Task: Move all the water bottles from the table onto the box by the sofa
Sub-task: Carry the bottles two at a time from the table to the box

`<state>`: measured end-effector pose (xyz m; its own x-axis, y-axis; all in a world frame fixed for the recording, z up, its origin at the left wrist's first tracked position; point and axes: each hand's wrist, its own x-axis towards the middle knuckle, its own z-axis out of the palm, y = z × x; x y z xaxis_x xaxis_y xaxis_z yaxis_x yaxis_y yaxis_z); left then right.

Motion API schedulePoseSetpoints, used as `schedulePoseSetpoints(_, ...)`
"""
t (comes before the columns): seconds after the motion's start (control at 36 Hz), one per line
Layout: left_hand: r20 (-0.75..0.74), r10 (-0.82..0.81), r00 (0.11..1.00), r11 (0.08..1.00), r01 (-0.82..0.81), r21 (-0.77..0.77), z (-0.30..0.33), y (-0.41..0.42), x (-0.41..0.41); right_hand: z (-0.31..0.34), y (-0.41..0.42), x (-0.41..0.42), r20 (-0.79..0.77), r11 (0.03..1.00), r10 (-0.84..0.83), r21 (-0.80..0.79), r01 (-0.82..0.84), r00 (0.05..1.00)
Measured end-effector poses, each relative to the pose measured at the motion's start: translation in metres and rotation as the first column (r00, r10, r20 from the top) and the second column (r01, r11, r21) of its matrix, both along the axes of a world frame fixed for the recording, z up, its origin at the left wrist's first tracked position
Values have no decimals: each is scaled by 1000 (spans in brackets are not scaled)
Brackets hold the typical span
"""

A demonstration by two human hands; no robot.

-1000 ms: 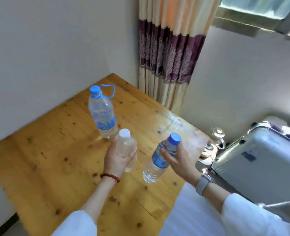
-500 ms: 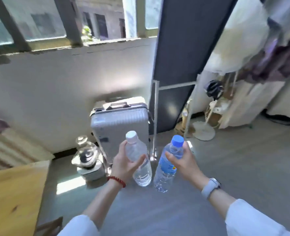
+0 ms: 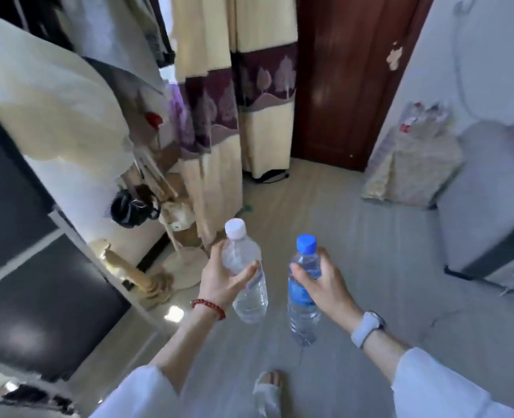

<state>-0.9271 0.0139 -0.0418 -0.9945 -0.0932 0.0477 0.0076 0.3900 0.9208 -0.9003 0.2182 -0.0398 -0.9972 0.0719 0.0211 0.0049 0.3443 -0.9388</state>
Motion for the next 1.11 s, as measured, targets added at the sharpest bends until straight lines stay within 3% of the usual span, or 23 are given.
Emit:
schedulePoseSetpoints(0.19, -5, -263, 965, 962, 261, -82, 7, 104, -172, 12, 99, -129, 20, 971, -212, 114, 208, 977)
schedulePoseSetpoints(0.53, 100, -562, 821, 804, 571, -165, -1, 341, -404, 3, 308, -293, 49, 819, -554, 208, 534, 831)
schedulePoseSetpoints(0.81, 128, -602, 788, 775, 615, -146, 2, 530, -582, -1, 494, -456, 78, 774, -614, 253, 580, 785)
schedulePoseSetpoints(1.11, 116, -617, 779, 762, 627, -160, -4, 699, -790, -17, 666, -654, 94, 769, -637, 144, 622, 765)
